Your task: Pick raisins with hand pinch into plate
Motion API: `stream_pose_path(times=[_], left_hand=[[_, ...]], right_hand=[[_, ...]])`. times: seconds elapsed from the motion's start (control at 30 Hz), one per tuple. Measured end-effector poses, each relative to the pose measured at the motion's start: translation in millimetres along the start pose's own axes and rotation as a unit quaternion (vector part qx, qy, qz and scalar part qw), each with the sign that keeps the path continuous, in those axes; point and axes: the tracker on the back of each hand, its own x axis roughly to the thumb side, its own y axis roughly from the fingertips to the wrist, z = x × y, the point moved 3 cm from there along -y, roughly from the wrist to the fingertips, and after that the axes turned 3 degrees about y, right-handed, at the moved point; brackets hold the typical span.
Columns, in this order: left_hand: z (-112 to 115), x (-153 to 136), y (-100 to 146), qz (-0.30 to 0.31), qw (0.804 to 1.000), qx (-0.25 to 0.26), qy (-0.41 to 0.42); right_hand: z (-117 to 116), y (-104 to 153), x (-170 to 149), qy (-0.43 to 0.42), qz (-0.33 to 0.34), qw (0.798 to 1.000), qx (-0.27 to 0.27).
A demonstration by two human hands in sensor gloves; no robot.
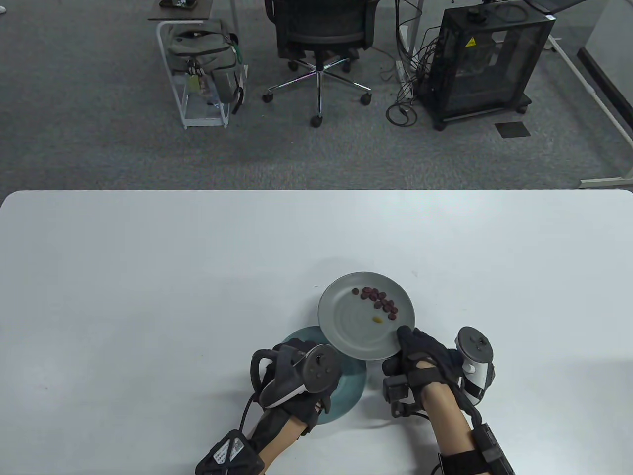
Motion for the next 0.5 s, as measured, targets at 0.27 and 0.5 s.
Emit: stream_pose_path(times=[0.27,0.5], left_hand=[[25,12,-20,-0.003,0.998,-0.060,-0.020],[56,24,-36,-0.008,0.992,-0.116,-0.057]], right_hand=[[30,-3,2,-0.015,0.003,0.999,-0.051],[41,-6,1,-0.038,-0.002,0.998,-0.059]])
